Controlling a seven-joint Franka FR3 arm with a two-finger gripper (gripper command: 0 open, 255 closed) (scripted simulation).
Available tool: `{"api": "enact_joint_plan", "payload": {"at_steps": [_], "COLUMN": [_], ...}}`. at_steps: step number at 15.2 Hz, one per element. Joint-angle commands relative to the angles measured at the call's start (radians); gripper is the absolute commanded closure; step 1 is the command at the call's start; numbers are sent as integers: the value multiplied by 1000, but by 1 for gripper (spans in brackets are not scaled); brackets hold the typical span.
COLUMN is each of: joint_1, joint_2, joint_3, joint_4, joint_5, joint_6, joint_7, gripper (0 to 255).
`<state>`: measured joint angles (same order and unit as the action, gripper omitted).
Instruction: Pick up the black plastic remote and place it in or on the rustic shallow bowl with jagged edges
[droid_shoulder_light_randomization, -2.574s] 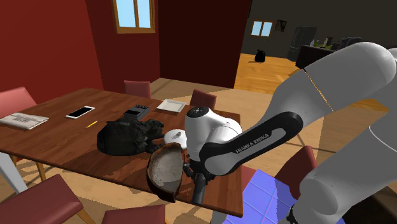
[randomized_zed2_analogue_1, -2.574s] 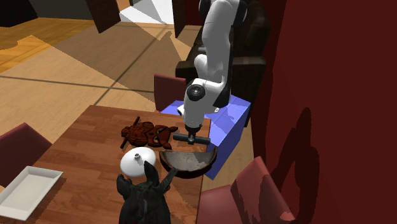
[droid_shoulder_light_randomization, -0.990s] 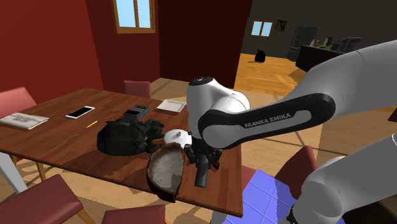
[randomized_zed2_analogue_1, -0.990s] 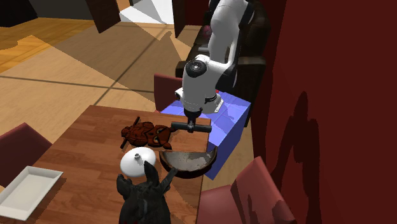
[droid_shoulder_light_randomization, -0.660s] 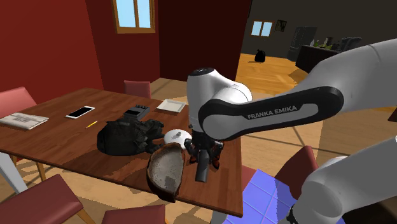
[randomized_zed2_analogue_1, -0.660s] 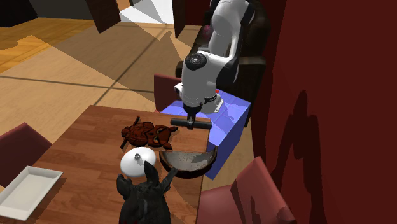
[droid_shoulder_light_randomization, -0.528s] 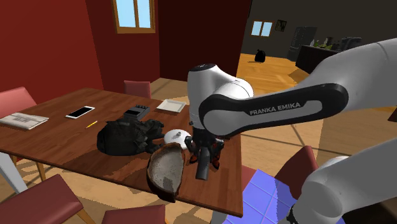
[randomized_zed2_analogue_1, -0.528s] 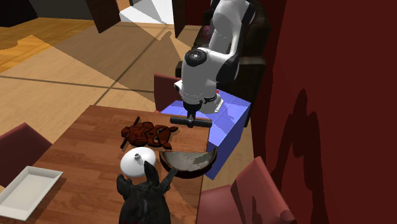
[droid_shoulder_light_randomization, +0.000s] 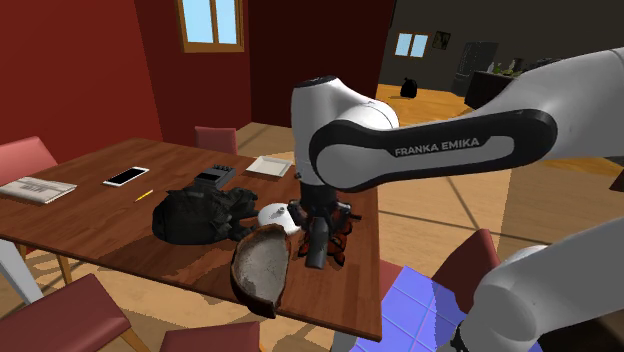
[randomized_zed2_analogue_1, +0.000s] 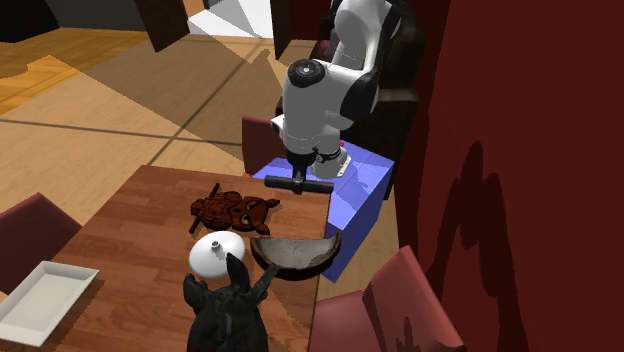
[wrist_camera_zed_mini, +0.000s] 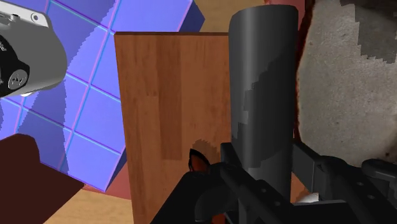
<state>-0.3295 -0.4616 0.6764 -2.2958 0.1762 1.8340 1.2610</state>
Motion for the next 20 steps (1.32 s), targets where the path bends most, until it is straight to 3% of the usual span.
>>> {"api": "enact_joint_plan", "payload": {"at_steps": [1, 7, 11, 20], "joint_1": [-23, -91, -49, -32], "joint_2": [68, 390, 618, 660], "joint_3": [36, 183, 218, 200], "joint_4": [57, 296, 470, 387], "joint_5": [-27, -222, -393, -433], "joint_6": [6, 16, -26, 80], "joint_7": [35, 222, 353, 388], "gripper": [255, 255, 255, 255]}}
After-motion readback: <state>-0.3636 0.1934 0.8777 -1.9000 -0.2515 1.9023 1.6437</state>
